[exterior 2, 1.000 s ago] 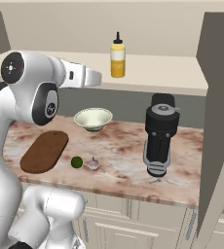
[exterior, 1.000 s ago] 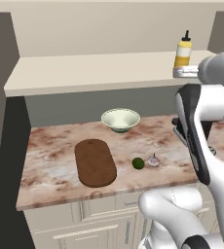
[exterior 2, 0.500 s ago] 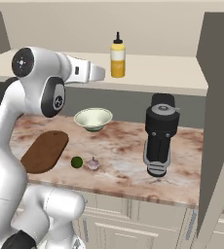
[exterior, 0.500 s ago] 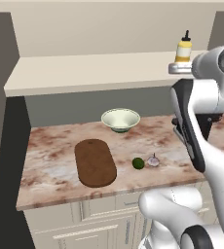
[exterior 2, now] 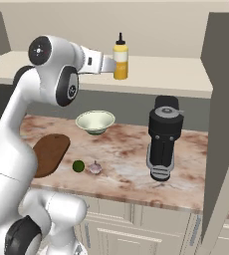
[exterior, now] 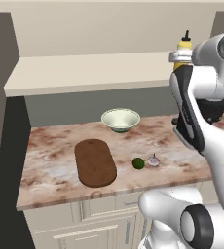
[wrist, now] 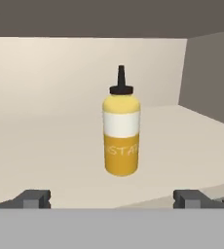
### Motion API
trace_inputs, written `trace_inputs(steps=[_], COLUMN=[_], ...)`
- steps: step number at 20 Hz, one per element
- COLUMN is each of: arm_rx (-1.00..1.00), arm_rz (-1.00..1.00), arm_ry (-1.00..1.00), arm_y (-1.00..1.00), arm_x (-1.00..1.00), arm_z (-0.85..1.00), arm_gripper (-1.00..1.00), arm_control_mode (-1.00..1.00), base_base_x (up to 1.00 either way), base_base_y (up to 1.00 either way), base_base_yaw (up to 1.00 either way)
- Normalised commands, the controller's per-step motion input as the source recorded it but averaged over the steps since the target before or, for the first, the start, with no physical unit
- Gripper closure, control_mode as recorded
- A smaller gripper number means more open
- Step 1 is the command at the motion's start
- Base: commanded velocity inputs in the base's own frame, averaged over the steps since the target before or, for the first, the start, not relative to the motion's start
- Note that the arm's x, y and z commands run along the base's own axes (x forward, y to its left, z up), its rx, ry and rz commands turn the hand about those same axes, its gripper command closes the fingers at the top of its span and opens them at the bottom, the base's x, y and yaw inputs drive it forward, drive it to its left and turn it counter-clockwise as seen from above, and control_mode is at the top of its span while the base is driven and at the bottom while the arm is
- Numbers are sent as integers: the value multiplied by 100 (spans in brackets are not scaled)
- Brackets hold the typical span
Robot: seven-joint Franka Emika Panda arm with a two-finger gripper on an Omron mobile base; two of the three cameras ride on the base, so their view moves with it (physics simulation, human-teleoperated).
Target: Open the cabinet. Place the bowl and condiment on the counter. Then place the lime and garlic on the cutting board.
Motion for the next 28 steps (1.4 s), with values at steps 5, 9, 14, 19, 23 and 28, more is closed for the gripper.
trace_inputs(steps=[5, 9, 14, 19, 23, 28], arm_rx=[0, -1, 0, 1, 8, 7], arm_rz=[0, 0, 0, 0, 0, 0], arm_ry=[3, 6, 7, 5, 0, 0], arm_y=[0, 0, -5, -15, -23, -22], arm_x=[25, 25, 29, 24, 15, 13], arm_z=[4, 0, 3, 3, 0, 0], arm_gripper=[-100, -100, -100, -100, -100, -100], arm_control_mode=[-100, -100, -100, -100, -100, -100], base_base_x=[0, 0, 0, 0, 0, 0], base_base_y=[0, 0, 0, 0, 0, 0], base_base_yaw=[0, 0, 0, 0, 0, 0])
